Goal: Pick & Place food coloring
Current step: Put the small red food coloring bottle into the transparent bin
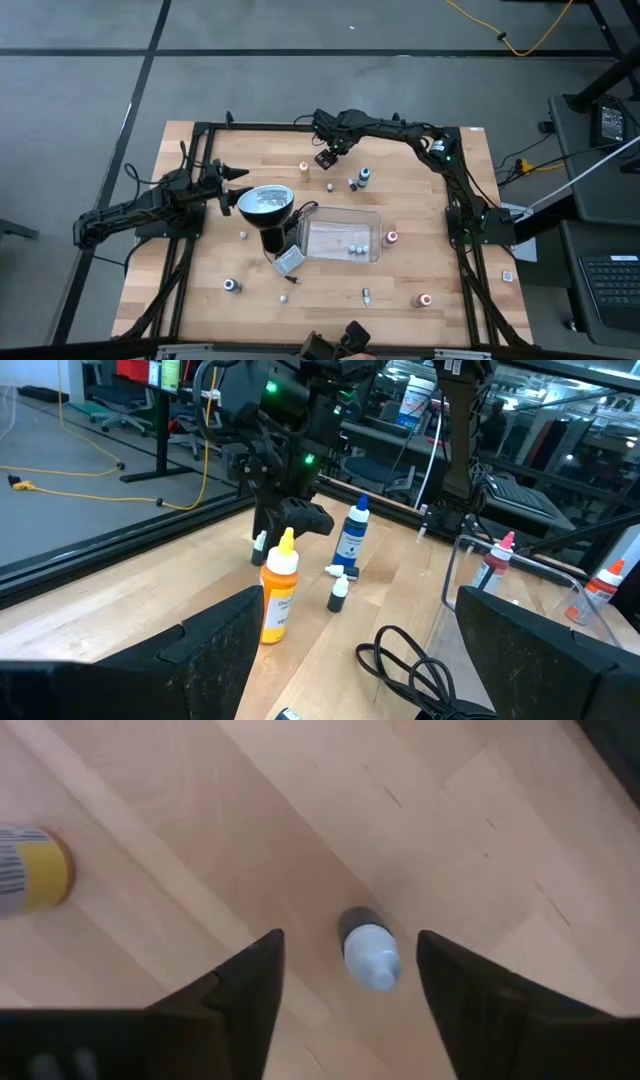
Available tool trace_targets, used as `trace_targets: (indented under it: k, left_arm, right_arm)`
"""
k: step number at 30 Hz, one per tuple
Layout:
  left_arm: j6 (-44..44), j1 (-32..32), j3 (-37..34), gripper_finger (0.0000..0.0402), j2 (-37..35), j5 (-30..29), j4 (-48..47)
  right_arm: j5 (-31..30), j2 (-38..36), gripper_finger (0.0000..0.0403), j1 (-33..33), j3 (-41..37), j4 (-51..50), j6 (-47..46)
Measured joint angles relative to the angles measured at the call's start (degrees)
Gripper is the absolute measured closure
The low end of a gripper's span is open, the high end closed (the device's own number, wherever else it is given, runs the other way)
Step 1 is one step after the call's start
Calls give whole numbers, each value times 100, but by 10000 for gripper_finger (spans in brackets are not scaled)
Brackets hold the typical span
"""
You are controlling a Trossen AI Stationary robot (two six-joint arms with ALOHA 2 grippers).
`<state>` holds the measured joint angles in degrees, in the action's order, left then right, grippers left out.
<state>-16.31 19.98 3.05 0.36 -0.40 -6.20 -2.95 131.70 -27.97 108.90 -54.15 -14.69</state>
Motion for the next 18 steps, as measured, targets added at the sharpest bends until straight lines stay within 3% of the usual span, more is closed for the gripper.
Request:
trace_targets:
  k: [12, 18]
  left_arm:
    - [2, 0, 0, 80, 0, 0, 0]
    - [2, -1, 0, 80, 0, 0, -2]
  right_arm:
    - [5, 0, 304, 0, 0, -22, -3]
    - [-34, -85, 344, 14, -7, -128, 159]
